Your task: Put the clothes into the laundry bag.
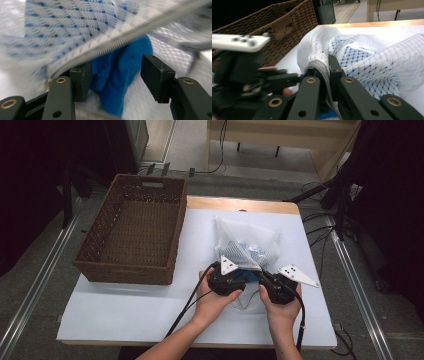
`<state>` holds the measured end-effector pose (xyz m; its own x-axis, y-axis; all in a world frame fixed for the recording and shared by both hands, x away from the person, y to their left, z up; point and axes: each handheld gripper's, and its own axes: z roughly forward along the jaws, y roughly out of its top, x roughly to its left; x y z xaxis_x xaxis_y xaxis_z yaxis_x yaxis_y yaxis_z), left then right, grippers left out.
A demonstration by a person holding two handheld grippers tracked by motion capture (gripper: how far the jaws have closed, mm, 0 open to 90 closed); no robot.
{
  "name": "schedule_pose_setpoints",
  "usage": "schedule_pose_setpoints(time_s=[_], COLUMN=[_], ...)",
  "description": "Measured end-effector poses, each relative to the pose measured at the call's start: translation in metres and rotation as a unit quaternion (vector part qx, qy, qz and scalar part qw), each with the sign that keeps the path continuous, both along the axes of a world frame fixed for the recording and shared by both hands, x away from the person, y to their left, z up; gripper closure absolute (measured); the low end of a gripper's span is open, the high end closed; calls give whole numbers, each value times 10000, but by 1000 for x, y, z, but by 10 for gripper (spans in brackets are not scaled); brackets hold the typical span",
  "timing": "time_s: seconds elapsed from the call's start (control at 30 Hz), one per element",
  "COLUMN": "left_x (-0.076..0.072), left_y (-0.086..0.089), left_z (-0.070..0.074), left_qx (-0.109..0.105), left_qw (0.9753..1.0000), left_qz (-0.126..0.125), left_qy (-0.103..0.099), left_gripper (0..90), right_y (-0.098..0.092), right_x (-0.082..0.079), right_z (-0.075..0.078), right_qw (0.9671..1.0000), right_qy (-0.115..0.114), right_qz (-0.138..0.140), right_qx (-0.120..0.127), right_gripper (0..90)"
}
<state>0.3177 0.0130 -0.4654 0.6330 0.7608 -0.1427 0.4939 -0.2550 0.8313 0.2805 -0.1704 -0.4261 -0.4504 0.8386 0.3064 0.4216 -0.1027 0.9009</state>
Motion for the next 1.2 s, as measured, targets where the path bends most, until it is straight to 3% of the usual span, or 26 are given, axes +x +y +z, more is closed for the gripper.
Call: schedule_pose_setpoints(time_s=[0.07,0.13,0.23,0.3,0.37,0.43,0.5,0.57,0.63,0.67,0.73,0.77,0.83,0.93,0.97,1.0,1.1,1.2], left_x=[-3,-2,2,1,1,3,7,14,17,17,15,14,18,31,32,31,17,4], left_y=[-1,-3,-8,-13,-18,-20,-21,-22,-20,-19,-16,-17,-19,-20,-19,-18,-13,-2], left_z=[-2,-4,-13,-14,-13,-12,-11,-10,-8,-4,1,4,2,-9,-12,-11,-5,1], left_qx=[328,527,675,956,1134,1152,901,390,30,-321,-661,-744,-705,-474,-439,-407,-167,-56], left_qw=[9995,9985,9967,9948,9933,9931,9952,9977,9980,9977,9961,9941,9922,9926,9933,9943,9988,9998], left_qz=[32,117,98,43,69,-6,14,76,175,284,575,786,1013,1095,999,904,409,98], left_qy=[-3,69,430,338,228,241,382,553,604,521,128,-111,-152,244,384,398,212,134], left_gripper=[421,420,416,409,461,631,843,866,869,869,870,870,867,829,792,746,559,448], right_y=[0,2,5,7,8,8,8,9,9,9,10,11,12,13,13,13,11,8], right_x=[1,1,0,0,0,0,0,-1,-2,-2,-4,-5,-7,-7,-7,-7,-6,-6], right_z=[0,0,-1,-2,-3,-3,-2,-2,-1,-1,0,0,2,2,0,-2,-5,-5], right_qw=[10000,10000,10000,9999,9999,9999,9999,9999,9999,9999,9999,9999,9999,9999,9998,9998,9998,9999], right_qy=[-3,9,8,46,74,77,60,42,40,46,31,16,-10,-11,26,69,75,68], right_qz=[-2,18,66,103,125,128,131,141,146,140,140,138,146,148,142,129,113,71], right_qx=[2,5,-61,-67,-60,-53,-39,-40,-39,-26,-18,0,7,-74,-101,-111,-135,-123], right_gripper=[900,900,900,900,900,900,900,900,900,900,900,900,900,900,900,900,900,900])
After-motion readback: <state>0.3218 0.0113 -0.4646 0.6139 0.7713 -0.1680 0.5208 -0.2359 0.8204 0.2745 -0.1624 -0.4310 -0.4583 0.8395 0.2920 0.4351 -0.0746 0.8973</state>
